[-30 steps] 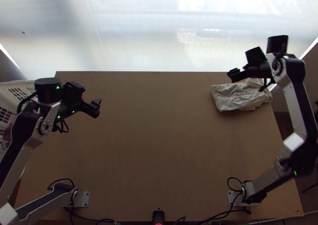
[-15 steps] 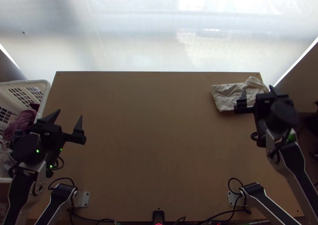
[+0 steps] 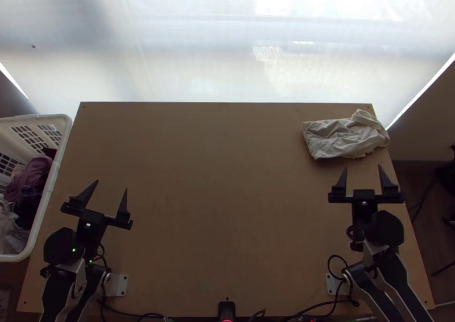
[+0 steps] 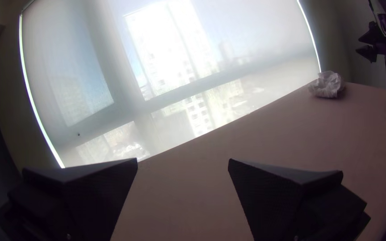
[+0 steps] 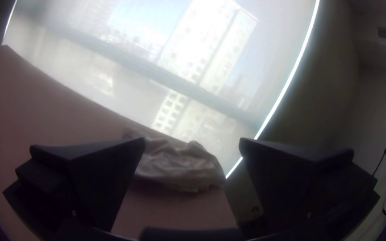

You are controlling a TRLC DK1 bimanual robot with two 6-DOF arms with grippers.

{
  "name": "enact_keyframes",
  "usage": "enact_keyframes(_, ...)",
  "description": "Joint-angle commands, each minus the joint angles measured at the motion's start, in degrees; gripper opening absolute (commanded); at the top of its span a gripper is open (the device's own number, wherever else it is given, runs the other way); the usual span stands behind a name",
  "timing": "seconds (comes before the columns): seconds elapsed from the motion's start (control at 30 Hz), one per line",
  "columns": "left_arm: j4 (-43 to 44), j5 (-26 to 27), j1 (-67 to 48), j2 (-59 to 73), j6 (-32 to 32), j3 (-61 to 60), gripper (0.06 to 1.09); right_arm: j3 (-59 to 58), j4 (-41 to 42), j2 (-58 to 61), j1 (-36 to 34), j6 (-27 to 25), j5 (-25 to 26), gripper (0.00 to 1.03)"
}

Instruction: Fold the t-shirt

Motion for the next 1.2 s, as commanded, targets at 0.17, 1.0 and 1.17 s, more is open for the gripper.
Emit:
enact_keyframes(0.17, 1.3, 1.0, -0.4, -4.4, 0.4, -8.9, 1.04, -8.7, -8.9, -11.5, 0.8, 6.9, 0.0, 0.98)
enact_keyframes(1.0, -2.3, 5.3, 4.6, -4.4, 1.2, -9.0, 1.04, -8.9, -27.0, -24.6, -1.9, -1.4, -29.4, 0.98)
enact_keyframes(1.17, -2.3, 5.3, 4.7, -4.4, 1.2, -9.0, 1.04, -8.9, -27.0, -24.6, -2.5, -1.3, -29.5, 0.98)
